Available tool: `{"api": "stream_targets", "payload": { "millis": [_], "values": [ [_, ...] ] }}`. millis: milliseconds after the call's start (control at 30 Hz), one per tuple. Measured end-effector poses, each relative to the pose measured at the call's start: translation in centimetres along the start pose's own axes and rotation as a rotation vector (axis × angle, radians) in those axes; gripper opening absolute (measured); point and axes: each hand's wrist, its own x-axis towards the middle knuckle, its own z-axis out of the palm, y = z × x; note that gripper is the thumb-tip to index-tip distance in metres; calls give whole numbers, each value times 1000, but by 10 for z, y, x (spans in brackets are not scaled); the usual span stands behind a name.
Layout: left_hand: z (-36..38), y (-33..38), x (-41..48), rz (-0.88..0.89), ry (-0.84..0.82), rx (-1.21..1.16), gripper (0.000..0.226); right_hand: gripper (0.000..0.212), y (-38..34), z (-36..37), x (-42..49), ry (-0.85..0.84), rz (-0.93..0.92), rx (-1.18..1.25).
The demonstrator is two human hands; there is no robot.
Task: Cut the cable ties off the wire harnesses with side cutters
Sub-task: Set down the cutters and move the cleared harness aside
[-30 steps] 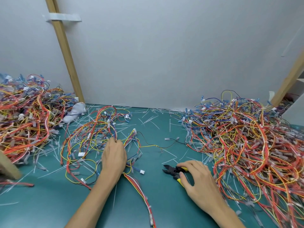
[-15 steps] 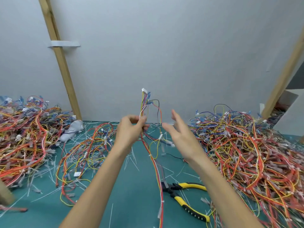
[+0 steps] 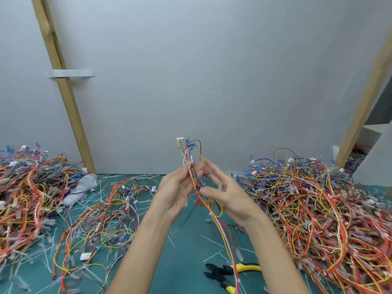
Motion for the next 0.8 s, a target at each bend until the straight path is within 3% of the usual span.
{"api": "stream_targets", "payload": {
  "millis": [100, 233, 300, 433, 800],
  "values": [
    [-17, -17, -1, 19, -66, 79, 25, 82, 18, -13, -12, -106, 41, 118],
    [-32, -18, 3, 128, -73, 512, 30, 87, 30, -25, -18, -149, 82, 203],
    [-38, -15, 4, 130, -73, 605, 29, 86, 34, -31, -19, -164, 69, 219],
    [-46, -14, 6, 61, -129, 531, 36, 84, 38, -35, -23, -211, 73, 210],
    [-41, -11, 5, 104, -171, 403, 26, 77, 38, -31, -21, -297, 105, 354]
  ]
}}
